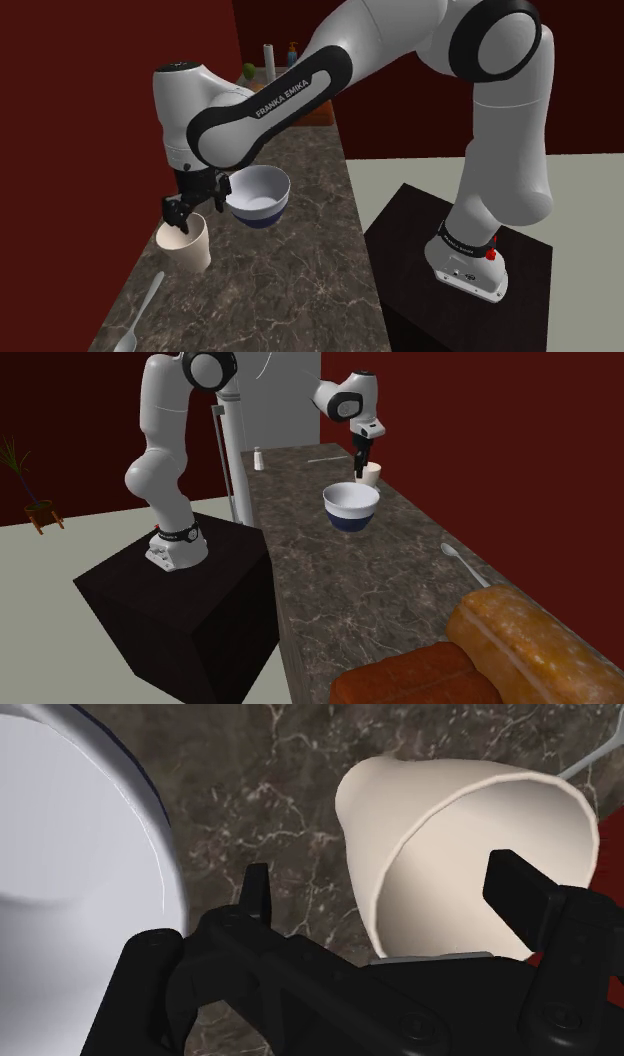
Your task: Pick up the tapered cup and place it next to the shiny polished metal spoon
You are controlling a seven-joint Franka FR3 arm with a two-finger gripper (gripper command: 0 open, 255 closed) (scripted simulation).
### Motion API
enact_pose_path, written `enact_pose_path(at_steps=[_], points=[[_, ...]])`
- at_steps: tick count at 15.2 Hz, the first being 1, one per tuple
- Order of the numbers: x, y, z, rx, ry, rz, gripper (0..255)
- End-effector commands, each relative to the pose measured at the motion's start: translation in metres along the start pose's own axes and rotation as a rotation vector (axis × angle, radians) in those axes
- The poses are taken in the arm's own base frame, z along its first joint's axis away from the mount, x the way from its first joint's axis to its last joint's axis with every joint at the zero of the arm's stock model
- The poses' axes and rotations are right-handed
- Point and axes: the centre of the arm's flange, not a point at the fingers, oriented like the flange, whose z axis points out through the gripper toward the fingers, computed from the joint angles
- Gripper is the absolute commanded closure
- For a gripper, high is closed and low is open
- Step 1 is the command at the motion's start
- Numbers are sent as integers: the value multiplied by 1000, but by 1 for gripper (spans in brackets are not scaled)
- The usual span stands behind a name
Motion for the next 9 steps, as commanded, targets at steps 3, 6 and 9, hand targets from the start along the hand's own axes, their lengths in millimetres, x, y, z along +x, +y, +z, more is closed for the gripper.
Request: enact_pose_path(at_steps=[3, 6, 9], points=[[0, -2, -35, 0, 0, 0, 0], [0, -2, -35, 0, 0, 0, 0], [0, -2, -35, 0, 0, 0, 0]])
